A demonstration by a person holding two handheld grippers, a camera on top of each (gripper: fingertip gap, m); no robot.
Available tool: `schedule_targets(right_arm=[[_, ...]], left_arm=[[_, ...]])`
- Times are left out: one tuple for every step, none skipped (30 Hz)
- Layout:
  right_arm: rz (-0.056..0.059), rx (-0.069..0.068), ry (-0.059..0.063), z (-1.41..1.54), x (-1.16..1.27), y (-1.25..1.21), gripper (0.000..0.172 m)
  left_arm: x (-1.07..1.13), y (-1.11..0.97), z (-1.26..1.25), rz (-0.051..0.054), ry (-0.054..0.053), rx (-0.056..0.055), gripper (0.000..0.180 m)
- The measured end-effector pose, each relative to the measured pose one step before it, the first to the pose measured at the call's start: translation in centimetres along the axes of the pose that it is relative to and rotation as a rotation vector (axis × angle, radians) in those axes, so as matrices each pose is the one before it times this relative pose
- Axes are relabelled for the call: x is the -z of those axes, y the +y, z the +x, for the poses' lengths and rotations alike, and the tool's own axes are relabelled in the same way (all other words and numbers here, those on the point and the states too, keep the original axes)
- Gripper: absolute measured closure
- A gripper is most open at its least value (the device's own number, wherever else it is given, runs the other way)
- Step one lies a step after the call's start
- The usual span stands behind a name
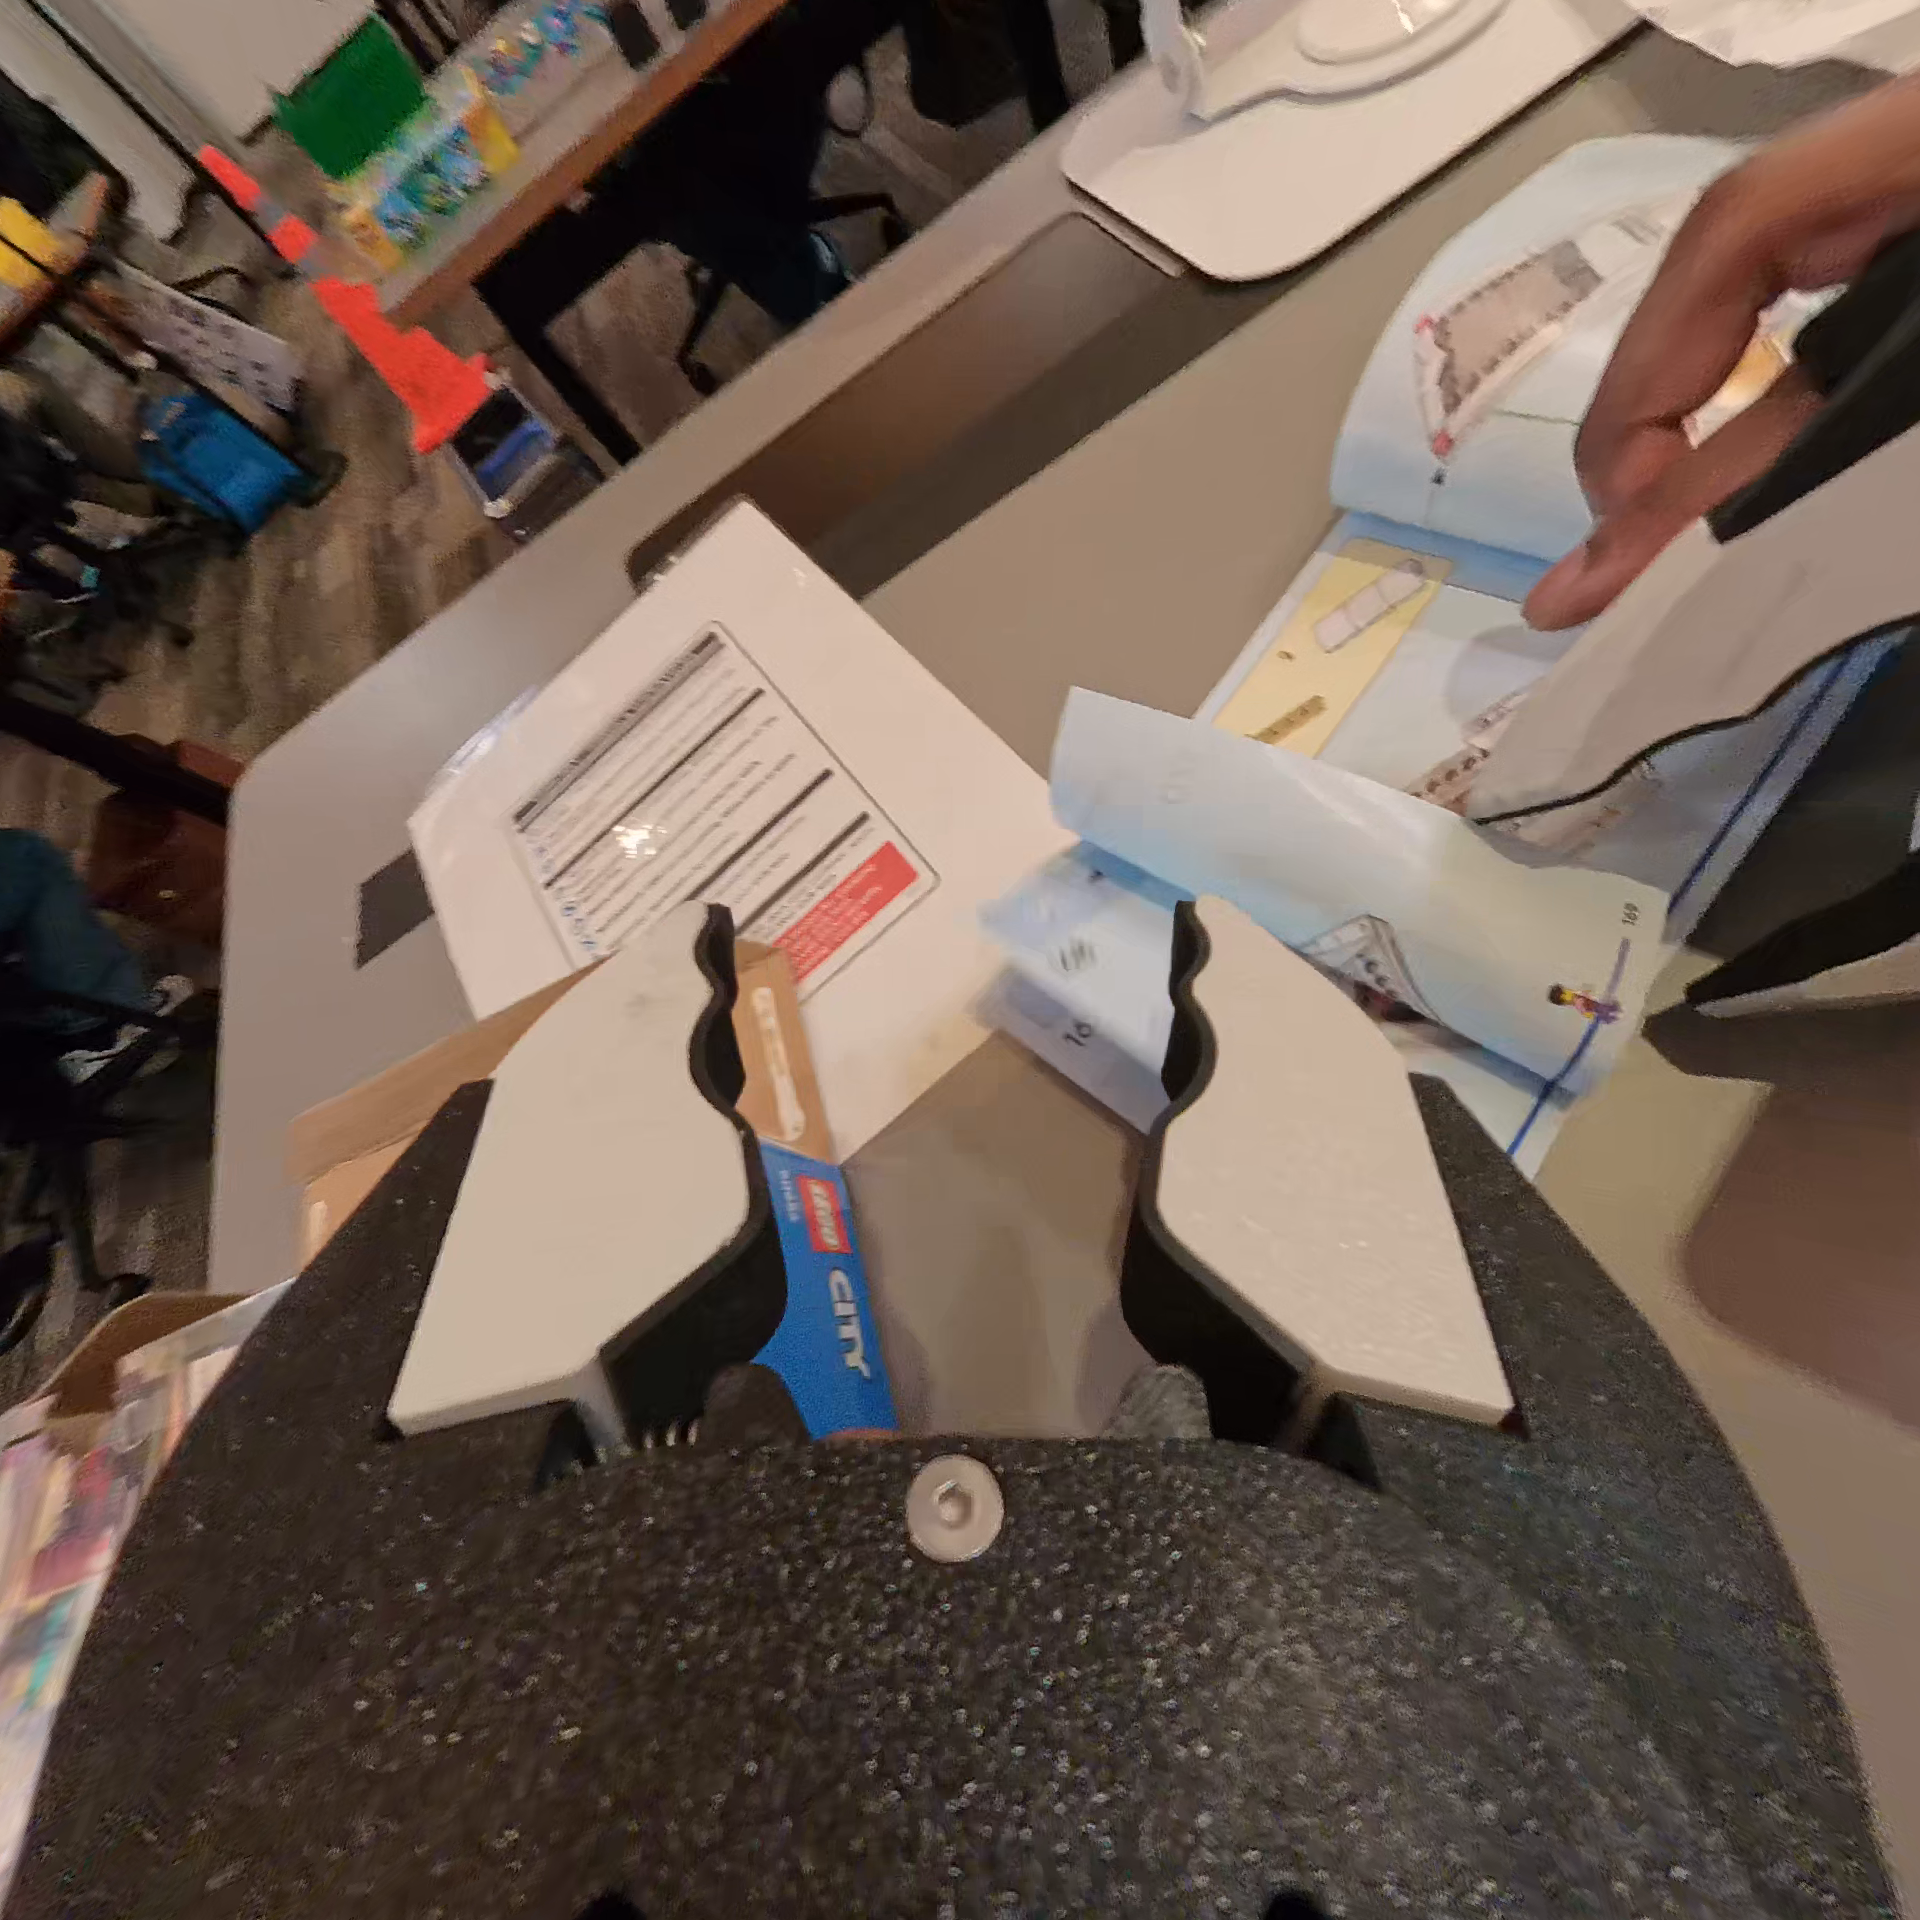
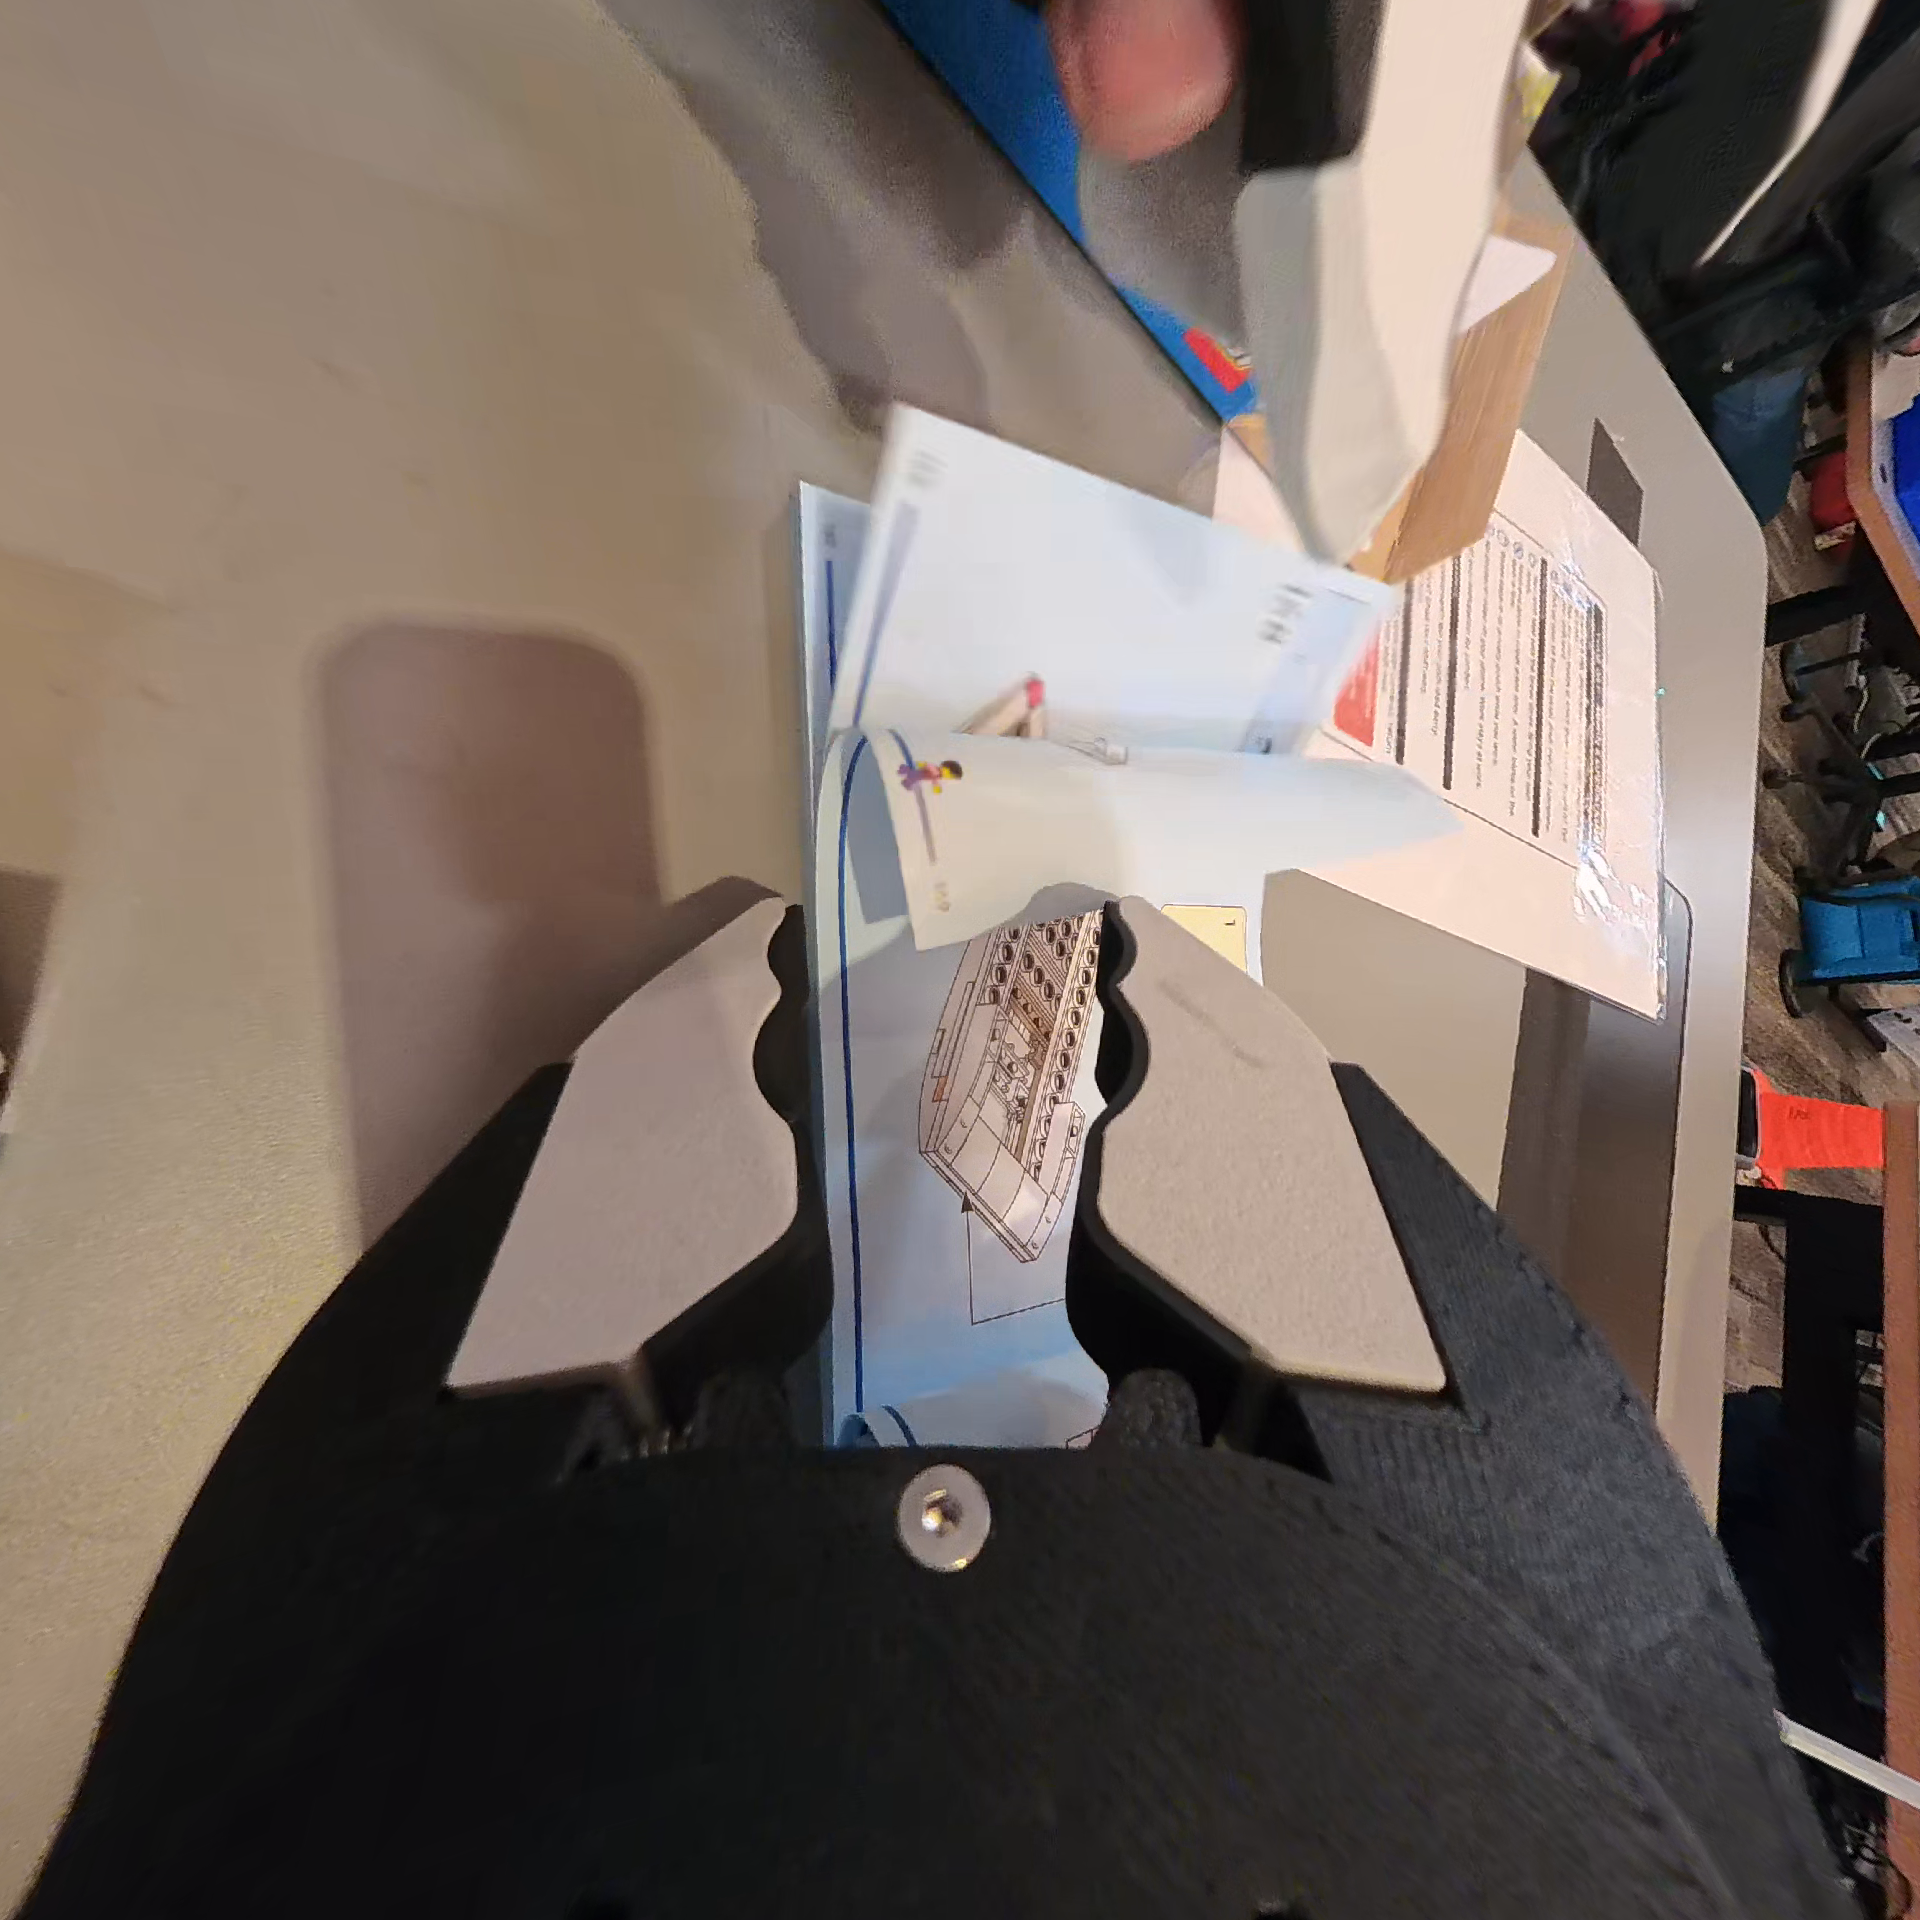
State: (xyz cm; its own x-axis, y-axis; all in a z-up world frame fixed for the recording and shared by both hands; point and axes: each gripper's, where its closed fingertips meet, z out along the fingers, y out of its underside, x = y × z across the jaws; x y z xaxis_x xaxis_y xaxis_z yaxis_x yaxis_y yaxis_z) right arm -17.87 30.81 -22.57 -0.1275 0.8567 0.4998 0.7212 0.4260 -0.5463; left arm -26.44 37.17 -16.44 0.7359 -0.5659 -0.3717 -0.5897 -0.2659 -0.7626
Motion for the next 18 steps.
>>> schedule_targets(right_arm=[[-0.0008,-0.0013,0.0,0.022,-0.019,0.026,0.118],[-0.0011,-0.0007,0.0005,0.033,-0.001,0.015,0.118],[-0.0002,-0.0006,0.0005,0.024,0.003,0.006,0.118],[-0.0003,-0.0002,0.0002,0.012,0.016,-0.007,0.118],[0.0002,0.0004,0.0012,0.027,0.019,-0.006,0.118],[0.0004,-0.0003,0.0009,0.022,0.031,-0.007,0.118],[0.0005,-0.0013,0.0008,0.031,0.018,-0.007,0.118],[0.0003,-0.0011,0.0005,0.016,0.015,-0.003,0.118],[-0.0005,-0.0002,0.0004,0.007,0.017,0.008,0.118],[-0.0008,0.0007,0.0011,0.014,0.022,0.007,0.118],[-0.0001,0.001,0.0009,0.015,0.034,-0.016,0.118],[0.0001,0.0009,0.0021,0.026,0.049,-0.022,0.118],[-0.0003,0.002,0.0016,0.01,0.057,-0.025,0.118],[-0.0035,0.0039,0.0034,0.026,0.027,0.022,0.118],[-0.0078,0.0064,0.0046,0.029,-0.016,0.086,0.118],[-0.0063,0.0066,0.0007,-0.03,-0.023,0.062,0.118],[-0.0002,0.0038,-0.0027,-0.076,0.003,-0.025,0.117],[0.0041,0.0007,-0.0056,-0.093,0.034,-0.075,0.118]], left_arm=[[0.393,-0.33,-0.539,0.0198,-0.0215,0.0072,0.1],[0.292,-0.348,-0.316,0.0205,-0.0113,0.0092,0.101],[0.115,-0.248,0.022,0.0151,0.0033,0.0094,0.102],[-0.16,0.047,0.358,0.0004,0.0169,0.0073,0.103],[-0.483,0.53,0.574,-0.0259,0.0245,0.0016,0.104],[-0.748,1.058,0.652,-0.0567,0.0256,-0.0067,0.104],[-0.916,1.366,0.476,-0.0746,0.0123,-0.0092,0.103],[-0.985,1.373,0.387,-0.0775,0.0071,-0.0109,0.103],[-0.939,1.06,0.408,-0.0589,0.0101,-0.0122,0.102],[-0.72,0.534,0.324,-0.0294,0.0074,-0.0075,0.102],[-0.317,-0.059,0.2,0.0076,0.0072,0.0013,0.104],[0.037,-0.304,0.136,0.0217,0.0132,0.0129,0.104],[0.151,-0.066,-0.048,0.0039,0.0073,0.0126,0.104],[0.239,-0.002,-0.324,0.0024,-0.0094,0.0059,0.104],[0.297,-0.028,-0.342,0.0058,-0.0085,0.0029,0.104],[0.279,0.043,-0.486,0.0023,-0.0147,0.0068,0.104],[0.252,0.071,-0.478,0.0,-0.0109,0.0146,0.104],[0.221,0.028,-0.092,0.0029,0.0135,0.0192,0.104]])
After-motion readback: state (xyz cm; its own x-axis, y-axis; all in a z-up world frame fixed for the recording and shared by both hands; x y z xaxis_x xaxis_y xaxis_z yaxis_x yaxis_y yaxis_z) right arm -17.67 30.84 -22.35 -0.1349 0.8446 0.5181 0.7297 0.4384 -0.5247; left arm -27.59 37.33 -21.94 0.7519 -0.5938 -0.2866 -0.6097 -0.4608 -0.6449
